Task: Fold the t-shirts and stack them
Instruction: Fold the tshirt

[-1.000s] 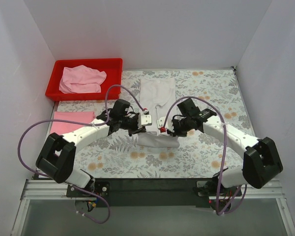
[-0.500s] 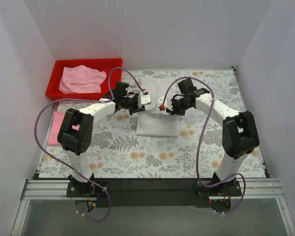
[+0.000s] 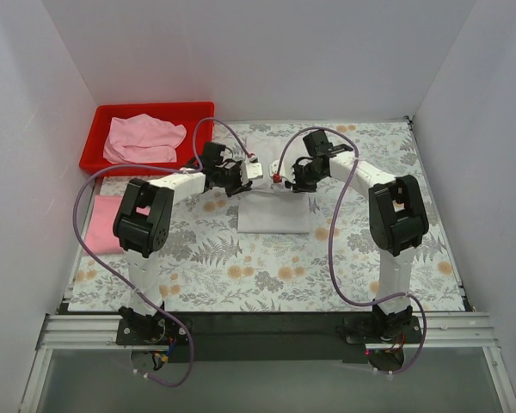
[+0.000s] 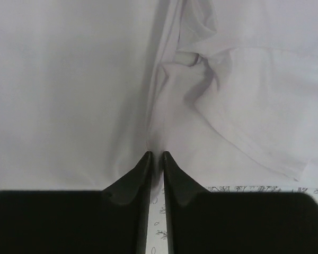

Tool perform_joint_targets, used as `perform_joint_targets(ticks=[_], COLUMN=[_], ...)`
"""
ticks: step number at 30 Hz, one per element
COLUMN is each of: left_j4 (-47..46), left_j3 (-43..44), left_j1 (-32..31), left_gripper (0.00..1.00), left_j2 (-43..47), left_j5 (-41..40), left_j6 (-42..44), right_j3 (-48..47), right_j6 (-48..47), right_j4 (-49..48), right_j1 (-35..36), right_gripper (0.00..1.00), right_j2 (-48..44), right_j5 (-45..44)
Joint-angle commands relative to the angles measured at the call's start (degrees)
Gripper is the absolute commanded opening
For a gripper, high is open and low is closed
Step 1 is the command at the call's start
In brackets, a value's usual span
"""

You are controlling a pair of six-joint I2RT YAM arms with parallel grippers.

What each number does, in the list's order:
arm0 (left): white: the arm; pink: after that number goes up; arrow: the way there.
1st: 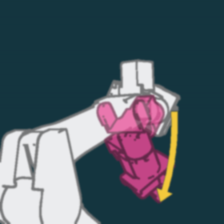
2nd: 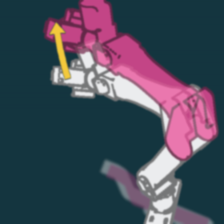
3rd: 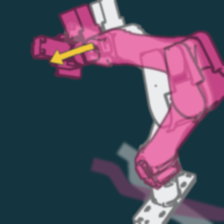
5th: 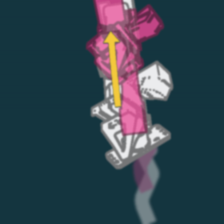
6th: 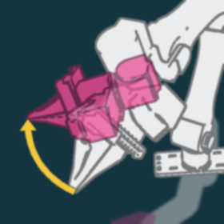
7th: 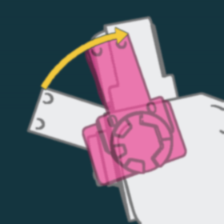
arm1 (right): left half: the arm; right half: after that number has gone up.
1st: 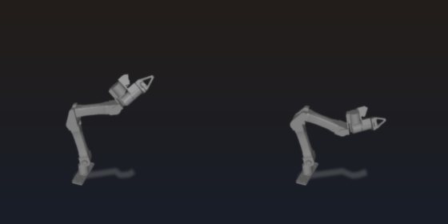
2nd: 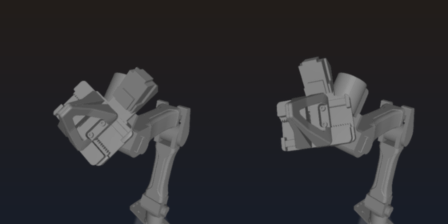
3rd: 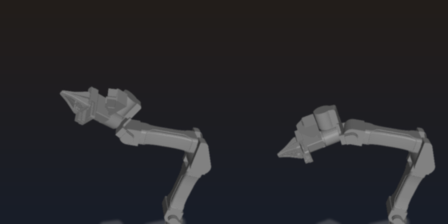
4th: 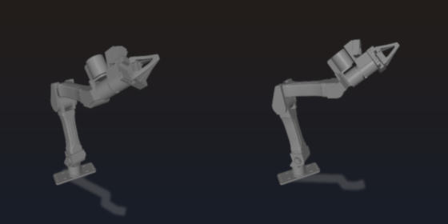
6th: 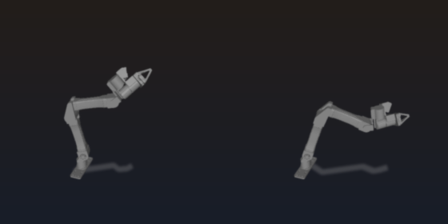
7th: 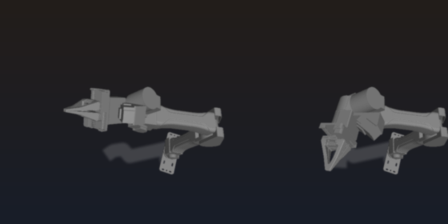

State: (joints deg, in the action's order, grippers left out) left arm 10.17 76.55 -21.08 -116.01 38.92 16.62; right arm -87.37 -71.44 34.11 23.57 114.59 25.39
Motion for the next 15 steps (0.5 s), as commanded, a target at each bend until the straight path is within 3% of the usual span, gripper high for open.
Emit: perform_joint_targets(ticks=[1, 2, 8, 15], left_j4=[-3.58, -3.84, -6.84, -1.65], left_j3=[2.89, 3.42, 5.63, -6.93], left_j1=[0.69, 0.69, 1.66, 1.66], left_gripper=[0.2, 0.23, 0.36, 0.41], left_j2=[0.35, 0.17, 3.49, 17.29], left_j5=[-1.38, -1.82, -4.29, 1.59], left_j6=[-1.85, -2.55, -8.62, -11.43], right_j3=[-3.76, -4.64, -5.89, 5.62], right_j6=[2.0, 3.75, 6.4, 8.24], right_j4=[-1.49, -1.59, -1.5, 1.57], right_j1=[-0.28, -0.37, -1.42, 0.06], right_gripper=[0.22, 0.4, 0.43, 0.4], right_j2=[-0.15, -0.06, -3.67, -16.75], right_j5=[-1.04, -1.48, -2.62, 1.59])
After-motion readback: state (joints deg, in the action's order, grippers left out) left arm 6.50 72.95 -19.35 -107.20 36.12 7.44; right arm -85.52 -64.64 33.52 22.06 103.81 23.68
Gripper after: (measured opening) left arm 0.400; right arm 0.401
